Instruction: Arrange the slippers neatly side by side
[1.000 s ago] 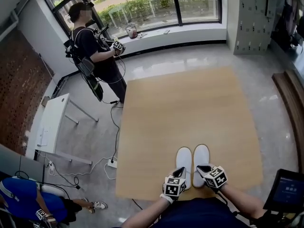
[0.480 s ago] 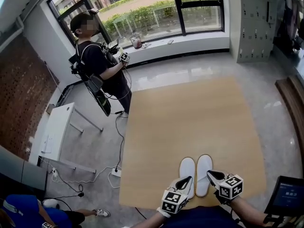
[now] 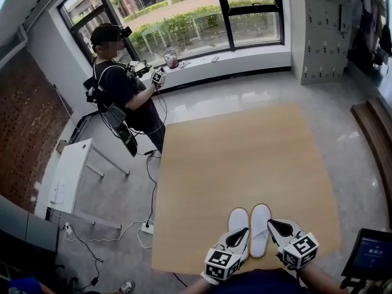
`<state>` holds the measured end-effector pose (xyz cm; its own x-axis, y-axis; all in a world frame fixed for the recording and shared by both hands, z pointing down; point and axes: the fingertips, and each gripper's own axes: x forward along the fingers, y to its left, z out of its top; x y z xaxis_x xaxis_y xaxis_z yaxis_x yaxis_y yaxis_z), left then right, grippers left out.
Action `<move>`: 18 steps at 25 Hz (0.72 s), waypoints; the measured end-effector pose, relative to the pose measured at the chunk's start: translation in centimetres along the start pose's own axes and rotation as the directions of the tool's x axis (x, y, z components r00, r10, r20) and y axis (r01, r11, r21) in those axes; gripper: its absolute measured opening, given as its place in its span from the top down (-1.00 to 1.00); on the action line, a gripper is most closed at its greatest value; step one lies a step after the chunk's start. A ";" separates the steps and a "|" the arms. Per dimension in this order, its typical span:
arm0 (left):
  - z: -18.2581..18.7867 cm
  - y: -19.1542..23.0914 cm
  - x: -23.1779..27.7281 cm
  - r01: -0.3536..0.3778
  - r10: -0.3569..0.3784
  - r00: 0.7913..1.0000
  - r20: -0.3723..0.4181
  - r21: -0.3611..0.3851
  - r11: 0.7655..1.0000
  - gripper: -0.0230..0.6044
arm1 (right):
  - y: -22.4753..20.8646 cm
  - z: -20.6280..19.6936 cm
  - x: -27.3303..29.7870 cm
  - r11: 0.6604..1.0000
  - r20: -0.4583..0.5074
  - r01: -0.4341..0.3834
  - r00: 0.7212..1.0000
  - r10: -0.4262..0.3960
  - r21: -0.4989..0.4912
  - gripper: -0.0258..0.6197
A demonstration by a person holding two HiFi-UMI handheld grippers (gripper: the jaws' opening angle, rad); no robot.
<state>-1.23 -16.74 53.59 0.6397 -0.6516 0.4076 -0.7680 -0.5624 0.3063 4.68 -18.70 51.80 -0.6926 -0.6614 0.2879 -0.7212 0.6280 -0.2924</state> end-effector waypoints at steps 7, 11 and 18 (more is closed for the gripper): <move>0.5 -1.7 0.3 0.010 -0.010 1.000 -0.010 0.003 1.000 0.92 | 0.3 1.0 -1.5 1.000 0.046 0.017 0.999 -0.017 -0.005 0.89; 0.3 -1.3 -0.2 0.003 -0.003 1.000 -0.008 0.020 1.000 0.92 | 1.6 1.8 -1.4 1.000 0.046 0.004 0.999 -0.003 -0.020 0.89; 0.1 -1.0 -0.3 -0.007 0.007 1.000 -0.003 0.052 0.999 0.92 | 2.3 3.2 -1.5 0.998 0.081 0.000 0.997 0.005 -0.059 0.89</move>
<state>-0.65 -16.01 53.07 0.6345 -0.6540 0.4119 -0.7696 -0.5837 0.2588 4.08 -17.54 47.80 -0.6930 -0.6891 0.2118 -0.7205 0.6512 -0.2386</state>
